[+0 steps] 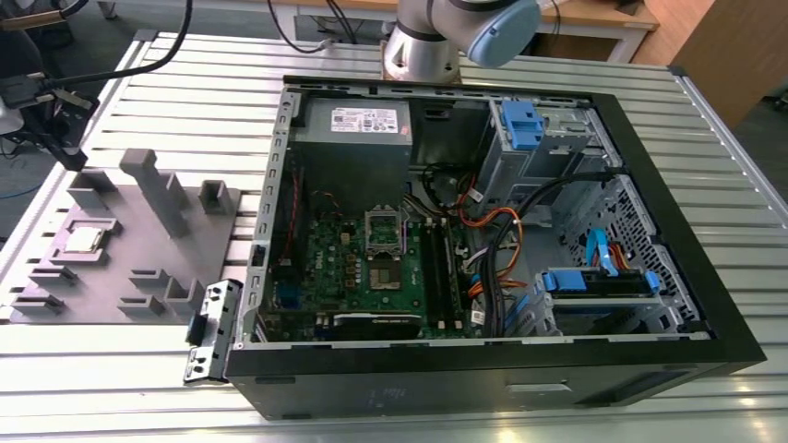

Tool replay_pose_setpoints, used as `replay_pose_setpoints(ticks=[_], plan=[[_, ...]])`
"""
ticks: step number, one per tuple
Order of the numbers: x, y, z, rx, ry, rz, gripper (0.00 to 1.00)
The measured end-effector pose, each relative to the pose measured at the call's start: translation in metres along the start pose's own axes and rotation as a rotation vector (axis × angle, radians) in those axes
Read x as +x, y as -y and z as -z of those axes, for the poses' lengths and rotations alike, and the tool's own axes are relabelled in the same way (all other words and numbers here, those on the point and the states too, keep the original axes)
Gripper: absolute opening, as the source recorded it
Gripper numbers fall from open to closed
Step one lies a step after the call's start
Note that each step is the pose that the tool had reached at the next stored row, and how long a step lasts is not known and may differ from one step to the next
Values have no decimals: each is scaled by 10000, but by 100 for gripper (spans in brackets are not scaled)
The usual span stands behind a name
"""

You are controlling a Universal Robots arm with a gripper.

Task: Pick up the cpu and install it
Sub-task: 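Reach for the cpu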

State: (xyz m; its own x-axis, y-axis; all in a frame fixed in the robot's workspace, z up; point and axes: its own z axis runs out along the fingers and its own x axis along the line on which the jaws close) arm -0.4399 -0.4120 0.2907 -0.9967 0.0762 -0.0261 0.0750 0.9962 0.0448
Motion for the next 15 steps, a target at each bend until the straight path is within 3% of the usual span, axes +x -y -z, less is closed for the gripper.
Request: replay_pose_setpoints(ticks=[15], plan=[[2,3,-71,0,-1,0,11]])
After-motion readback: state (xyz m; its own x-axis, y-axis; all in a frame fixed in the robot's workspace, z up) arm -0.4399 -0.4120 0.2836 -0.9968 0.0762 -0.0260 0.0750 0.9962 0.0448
